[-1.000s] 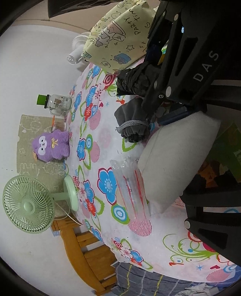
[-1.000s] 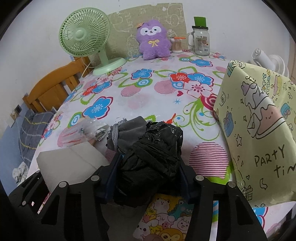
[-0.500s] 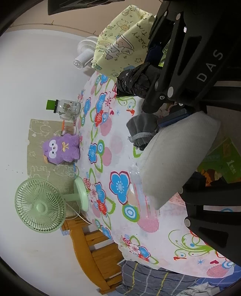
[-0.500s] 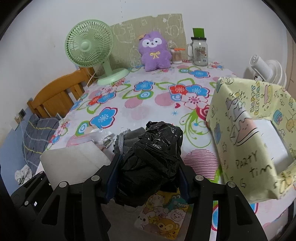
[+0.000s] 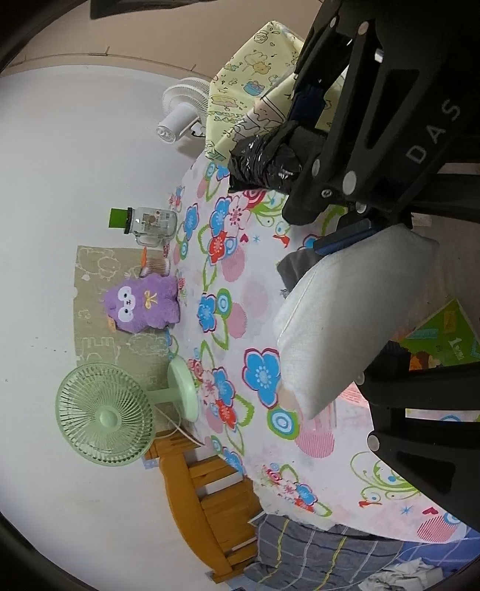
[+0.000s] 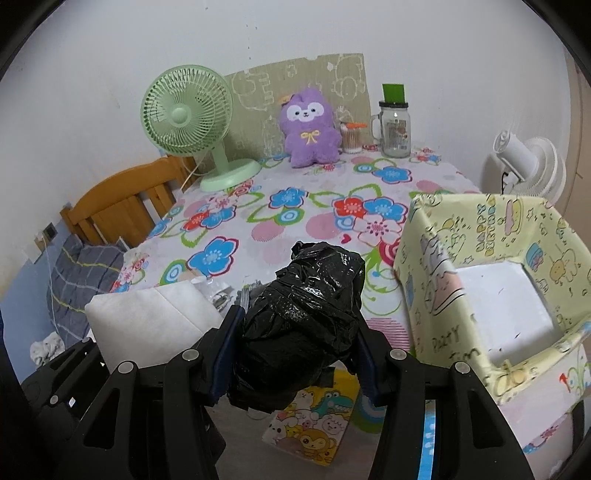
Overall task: Organize soft objects
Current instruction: 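Lift the black umbrella with both grippers and carry it over the yellow box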
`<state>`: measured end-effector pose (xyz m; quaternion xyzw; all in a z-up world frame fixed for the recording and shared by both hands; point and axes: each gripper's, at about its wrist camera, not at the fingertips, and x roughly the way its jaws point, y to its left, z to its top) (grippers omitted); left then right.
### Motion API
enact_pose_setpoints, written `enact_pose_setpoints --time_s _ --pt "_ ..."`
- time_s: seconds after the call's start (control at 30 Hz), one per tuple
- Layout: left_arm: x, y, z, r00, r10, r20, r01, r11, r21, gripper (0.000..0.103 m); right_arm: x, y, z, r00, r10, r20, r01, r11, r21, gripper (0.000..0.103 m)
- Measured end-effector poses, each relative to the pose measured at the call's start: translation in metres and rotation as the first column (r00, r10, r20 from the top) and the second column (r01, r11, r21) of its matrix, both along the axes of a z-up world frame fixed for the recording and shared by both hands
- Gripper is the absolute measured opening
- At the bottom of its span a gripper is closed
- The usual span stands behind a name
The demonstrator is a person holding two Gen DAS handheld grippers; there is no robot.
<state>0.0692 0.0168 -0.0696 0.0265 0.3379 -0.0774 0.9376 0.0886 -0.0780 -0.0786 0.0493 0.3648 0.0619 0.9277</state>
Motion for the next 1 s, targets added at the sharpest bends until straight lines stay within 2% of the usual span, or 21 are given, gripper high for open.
enact_pose_setpoints --time_s 0.67,1.0 --pt "-0.009 -0.034 0.036 0.996 -0.020 0.083 0.017 0.999 0.031 0.041 -0.014 -0.030 0.039 0.996 -0.012 0.093 0.015 0.999 -0.034 0.058" --pt "-0.007 -0.060 0.047 0.993 -0.045 0.107 0.044 0.999 0.013 0.041 -0.017 -0.055 0.055 0.991 -0.028 0.131 0.035 0.998 -0.052 0.058"
